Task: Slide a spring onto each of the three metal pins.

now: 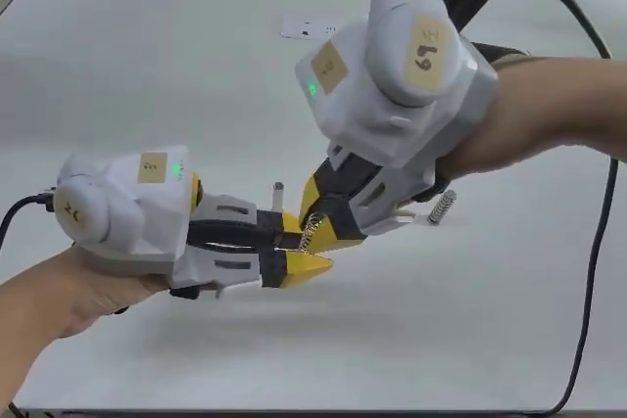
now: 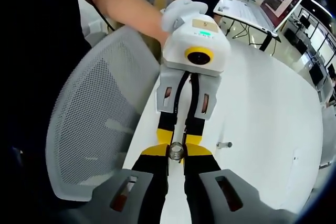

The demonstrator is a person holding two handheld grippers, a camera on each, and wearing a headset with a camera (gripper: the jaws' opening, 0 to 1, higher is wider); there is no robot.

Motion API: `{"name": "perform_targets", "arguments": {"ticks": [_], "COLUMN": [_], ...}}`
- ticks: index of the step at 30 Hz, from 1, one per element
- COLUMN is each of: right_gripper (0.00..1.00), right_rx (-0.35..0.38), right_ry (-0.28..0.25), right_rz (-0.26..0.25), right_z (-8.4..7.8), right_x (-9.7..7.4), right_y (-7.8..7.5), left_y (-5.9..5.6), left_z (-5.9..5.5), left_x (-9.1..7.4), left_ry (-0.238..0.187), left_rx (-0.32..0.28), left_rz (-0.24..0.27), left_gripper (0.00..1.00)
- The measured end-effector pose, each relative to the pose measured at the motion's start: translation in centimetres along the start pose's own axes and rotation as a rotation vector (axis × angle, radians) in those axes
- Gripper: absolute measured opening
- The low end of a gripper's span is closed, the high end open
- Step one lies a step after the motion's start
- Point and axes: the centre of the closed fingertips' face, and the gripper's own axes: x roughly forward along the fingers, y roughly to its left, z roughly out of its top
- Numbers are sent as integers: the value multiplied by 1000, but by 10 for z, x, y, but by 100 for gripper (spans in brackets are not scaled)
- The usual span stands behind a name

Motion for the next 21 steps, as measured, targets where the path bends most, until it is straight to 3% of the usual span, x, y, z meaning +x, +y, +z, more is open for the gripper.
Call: {"name": "perform_targets", "arguments": {"ticks": [1,7,14,18,21], "right_gripper": [7,8,8,8,8], "right_rx": [8,21,9,2,1], "right_ry": [-9,-27,-7,5,8], "right_rz": [-2,-8,1,-8,-10], "right_z": [0,-6,-12,-12,-13], "right_x": [1,10,16,15,14], "right_y": [-1,-2,-1,-4,-4], "left_y": [1,5,4,5,7], "left_z": [-1,-10,-15,-23,-24], "left_x": [0,1,9,9,5], "left_ry": [3,41,59,92,87], "left_rx": [-23,-17,-4,1,-19], "left_rz": [0,11,4,7,19], "left_gripper": [3,7,9,11,12]}}
